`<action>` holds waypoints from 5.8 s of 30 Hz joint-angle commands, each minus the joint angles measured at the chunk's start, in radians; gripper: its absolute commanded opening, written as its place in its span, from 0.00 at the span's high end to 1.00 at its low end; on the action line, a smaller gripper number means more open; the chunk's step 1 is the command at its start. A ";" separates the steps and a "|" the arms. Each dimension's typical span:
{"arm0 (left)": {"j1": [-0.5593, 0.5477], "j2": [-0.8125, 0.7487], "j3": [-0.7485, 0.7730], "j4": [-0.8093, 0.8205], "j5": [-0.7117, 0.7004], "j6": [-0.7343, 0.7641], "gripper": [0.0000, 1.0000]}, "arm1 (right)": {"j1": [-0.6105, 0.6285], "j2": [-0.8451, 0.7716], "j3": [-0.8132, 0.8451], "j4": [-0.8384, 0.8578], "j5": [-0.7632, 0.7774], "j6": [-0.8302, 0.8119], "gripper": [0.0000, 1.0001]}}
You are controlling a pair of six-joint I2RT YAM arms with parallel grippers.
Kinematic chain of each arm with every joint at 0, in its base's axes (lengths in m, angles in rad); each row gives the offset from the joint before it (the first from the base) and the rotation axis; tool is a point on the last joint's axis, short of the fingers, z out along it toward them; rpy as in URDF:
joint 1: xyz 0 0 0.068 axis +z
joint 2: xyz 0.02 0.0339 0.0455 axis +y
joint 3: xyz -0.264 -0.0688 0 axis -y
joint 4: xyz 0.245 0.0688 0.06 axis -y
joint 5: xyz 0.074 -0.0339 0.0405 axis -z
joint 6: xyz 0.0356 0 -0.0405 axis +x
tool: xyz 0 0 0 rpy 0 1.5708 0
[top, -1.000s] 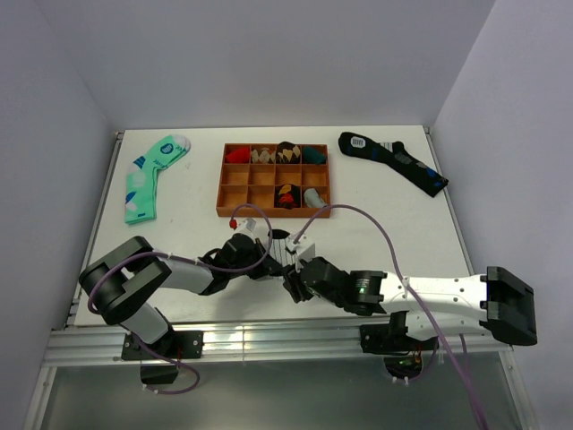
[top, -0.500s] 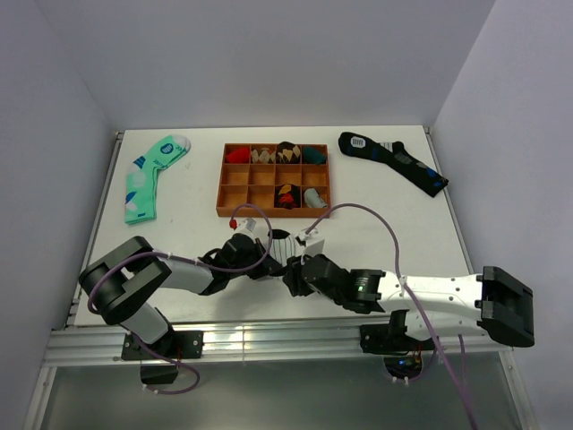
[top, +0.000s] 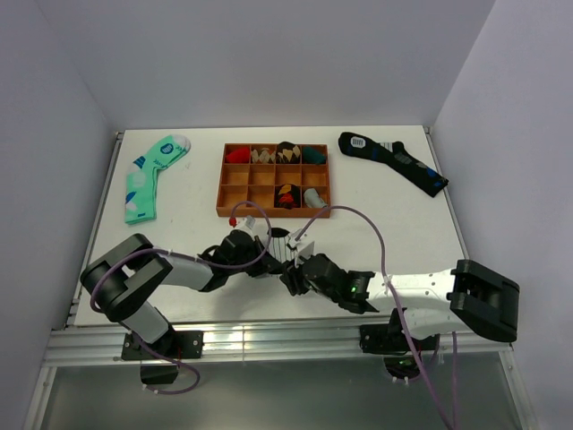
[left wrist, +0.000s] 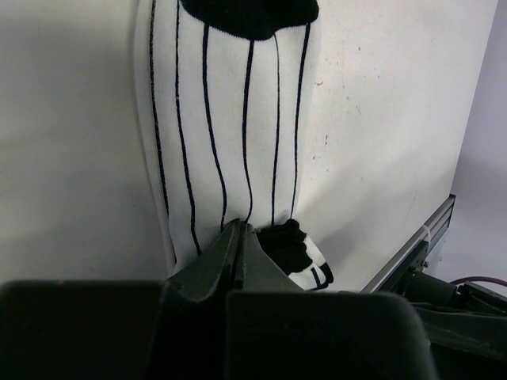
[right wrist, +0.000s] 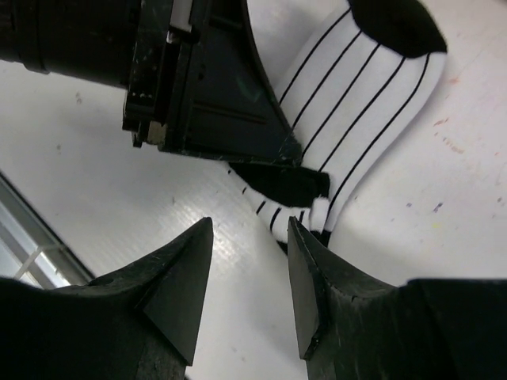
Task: Roll the socks
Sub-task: Roll the sock at the center of the board.
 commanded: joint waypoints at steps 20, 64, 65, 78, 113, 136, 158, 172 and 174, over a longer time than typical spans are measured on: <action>0.056 0.117 -0.055 -0.372 -0.094 0.132 1.00 | -0.116 0.060 -0.090 0.357 -0.192 -0.162 0.50; 0.155 0.077 0.090 -0.550 -0.080 0.233 1.00 | -0.146 0.374 -0.117 0.557 -0.132 -0.162 0.51; 0.155 0.080 0.091 -0.550 -0.080 0.234 1.00 | -0.145 0.377 -0.114 0.554 -0.131 -0.165 0.51; 0.170 0.123 0.068 -0.484 -0.029 0.227 1.00 | -0.122 0.446 -0.100 0.569 -0.031 -0.187 0.58; 0.096 -0.211 -0.276 -0.185 -0.048 0.038 0.85 | -0.246 0.245 0.068 -0.112 -0.400 0.232 0.89; -0.203 -0.772 -0.322 -0.211 -0.480 0.150 0.61 | -0.284 0.356 0.397 -0.600 -0.457 0.063 0.91; -0.686 -0.443 -0.041 -0.243 -0.968 0.474 0.52 | -0.301 0.483 0.533 -0.735 -0.529 -0.009 0.91; -0.651 -0.470 0.139 -0.570 -0.792 0.636 0.38 | -0.404 0.560 0.605 -0.859 -0.589 -0.124 0.93; -0.642 -0.482 0.123 -0.525 -0.731 0.667 0.37 | -0.409 0.561 0.608 -0.859 -0.597 -0.127 0.93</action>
